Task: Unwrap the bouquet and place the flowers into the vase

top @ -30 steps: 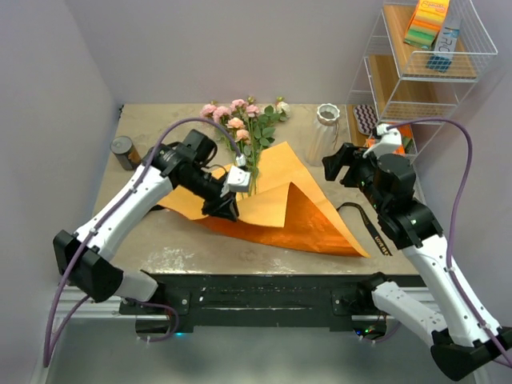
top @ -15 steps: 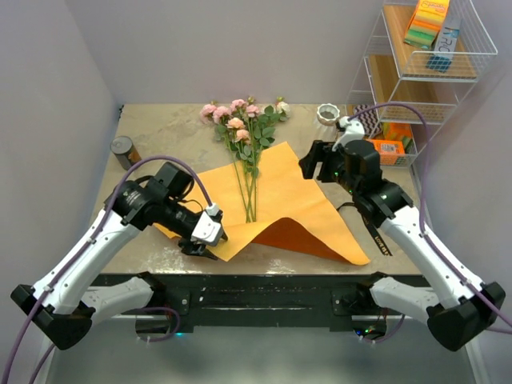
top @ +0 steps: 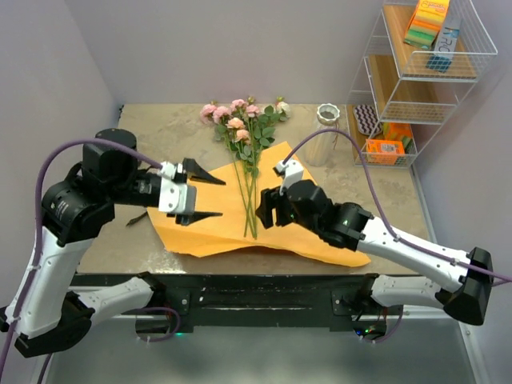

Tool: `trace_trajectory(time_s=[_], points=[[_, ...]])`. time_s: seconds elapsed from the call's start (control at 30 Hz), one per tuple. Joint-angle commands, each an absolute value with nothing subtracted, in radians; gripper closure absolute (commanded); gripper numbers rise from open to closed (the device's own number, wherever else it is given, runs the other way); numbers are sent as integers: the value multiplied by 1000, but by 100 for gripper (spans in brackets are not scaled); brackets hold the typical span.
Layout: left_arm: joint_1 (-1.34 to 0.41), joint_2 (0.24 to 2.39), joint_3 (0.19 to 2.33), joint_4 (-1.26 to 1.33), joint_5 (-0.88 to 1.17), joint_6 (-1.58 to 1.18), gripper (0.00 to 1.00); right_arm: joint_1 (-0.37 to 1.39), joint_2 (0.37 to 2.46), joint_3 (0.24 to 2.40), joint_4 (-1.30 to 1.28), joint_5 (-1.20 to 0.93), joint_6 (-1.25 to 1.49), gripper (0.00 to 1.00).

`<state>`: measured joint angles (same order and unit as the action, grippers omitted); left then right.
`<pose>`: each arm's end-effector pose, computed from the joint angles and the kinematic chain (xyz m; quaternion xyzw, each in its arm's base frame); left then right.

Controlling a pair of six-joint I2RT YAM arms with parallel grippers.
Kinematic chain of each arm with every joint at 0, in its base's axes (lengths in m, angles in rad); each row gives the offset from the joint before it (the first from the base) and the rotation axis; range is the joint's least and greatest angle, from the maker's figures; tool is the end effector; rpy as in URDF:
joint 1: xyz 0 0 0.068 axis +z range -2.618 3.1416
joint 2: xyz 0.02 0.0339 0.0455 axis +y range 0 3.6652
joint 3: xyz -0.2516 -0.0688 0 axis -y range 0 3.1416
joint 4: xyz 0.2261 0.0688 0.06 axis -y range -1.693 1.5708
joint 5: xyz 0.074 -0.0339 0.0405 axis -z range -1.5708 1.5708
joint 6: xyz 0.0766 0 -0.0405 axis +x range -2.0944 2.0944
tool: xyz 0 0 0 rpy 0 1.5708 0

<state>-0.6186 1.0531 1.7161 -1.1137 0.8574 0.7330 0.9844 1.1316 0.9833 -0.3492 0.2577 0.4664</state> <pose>0.0874 -0.1333 0.4645 0.6543 0.4631 -0.3240 0.5025 0.1688 0.2188 0.2965 -0.1548 0.8407 0.2537 0.4526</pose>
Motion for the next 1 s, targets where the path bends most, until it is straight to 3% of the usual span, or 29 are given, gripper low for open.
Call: trace_trajectory(time_s=[0.0,0.17,0.27,0.43,0.7,0.97], points=[[-623,1107,1718,-832,590,355,34,1107,1060,927,-385,353,580,33],[-600,1231,1695,-765,299,217,23,1143,1006,940,-463,455,598,31],[-471,1343,1669,-802,350,175,20,1096,1121,1087,-515,564,530,28],[-318,1477,1563,-756,330,166,22,913,1382,1273,-490,513,445,30],[-265,1539,1336,-660,246,175,23,793,1838,1583,-414,411,348,45],[-230,1585,1201,-580,193,199,25,710,2086,1761,-399,324,342,56]])
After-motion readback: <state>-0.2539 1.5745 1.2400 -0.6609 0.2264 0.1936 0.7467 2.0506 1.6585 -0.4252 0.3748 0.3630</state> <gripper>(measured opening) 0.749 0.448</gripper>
